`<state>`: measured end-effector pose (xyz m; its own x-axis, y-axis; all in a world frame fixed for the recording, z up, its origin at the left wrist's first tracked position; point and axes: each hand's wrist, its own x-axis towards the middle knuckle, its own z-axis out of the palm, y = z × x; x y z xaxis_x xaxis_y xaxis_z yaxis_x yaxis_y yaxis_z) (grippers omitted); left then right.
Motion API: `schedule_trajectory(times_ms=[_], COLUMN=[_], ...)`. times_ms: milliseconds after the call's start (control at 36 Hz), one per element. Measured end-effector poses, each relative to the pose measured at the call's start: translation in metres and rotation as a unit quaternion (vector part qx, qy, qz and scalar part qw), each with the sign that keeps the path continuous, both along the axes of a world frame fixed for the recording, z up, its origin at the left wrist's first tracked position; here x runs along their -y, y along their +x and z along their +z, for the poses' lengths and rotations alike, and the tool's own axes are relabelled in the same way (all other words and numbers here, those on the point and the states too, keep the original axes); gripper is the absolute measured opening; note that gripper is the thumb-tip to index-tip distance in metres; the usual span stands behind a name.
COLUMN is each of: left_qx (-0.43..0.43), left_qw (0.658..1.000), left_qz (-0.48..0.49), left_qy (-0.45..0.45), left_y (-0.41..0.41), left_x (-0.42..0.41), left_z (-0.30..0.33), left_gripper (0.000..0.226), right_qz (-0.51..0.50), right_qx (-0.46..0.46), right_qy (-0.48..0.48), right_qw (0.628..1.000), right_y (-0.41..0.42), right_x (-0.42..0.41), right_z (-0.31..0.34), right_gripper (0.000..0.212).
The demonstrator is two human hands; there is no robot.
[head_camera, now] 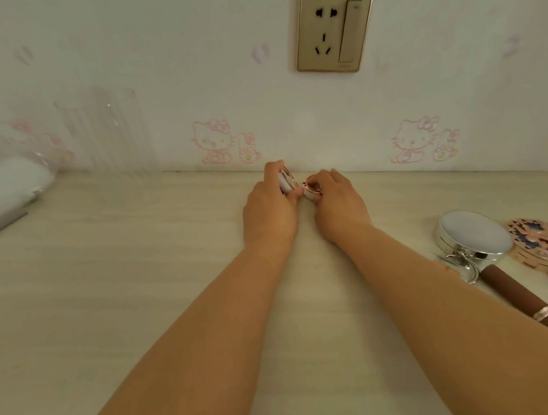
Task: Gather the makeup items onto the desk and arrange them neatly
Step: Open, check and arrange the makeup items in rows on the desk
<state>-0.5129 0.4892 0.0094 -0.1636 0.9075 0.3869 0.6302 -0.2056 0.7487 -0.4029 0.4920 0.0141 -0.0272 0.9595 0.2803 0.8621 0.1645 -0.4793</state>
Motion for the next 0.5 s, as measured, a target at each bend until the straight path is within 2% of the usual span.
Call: schedule_trajectory(times_ms=[417, 500], left_qx=[-0.010, -0.011], left_qw=[1.000, 1.000], left_qz=[-0.018, -0.017], left_qy=[0.002, -0.005], left_y=[-0.0012, -0.0001], left_x=[-0.0008, 0.0039], left_z=[-0.0037, -0.0002], left_gripper=[0.052, 0.065], right_qz=[-0.011, -0.014], right_qx=[0.024, 0.024], right_qy=[0.001, 0.003], right_qw=[1.000, 1.000], right_y=[-0.0007, -0.0023], right_x=[-0.0011, 0.0024], right_z=[-0.0024, 0.0003], right_gripper=[0.040, 0.048])
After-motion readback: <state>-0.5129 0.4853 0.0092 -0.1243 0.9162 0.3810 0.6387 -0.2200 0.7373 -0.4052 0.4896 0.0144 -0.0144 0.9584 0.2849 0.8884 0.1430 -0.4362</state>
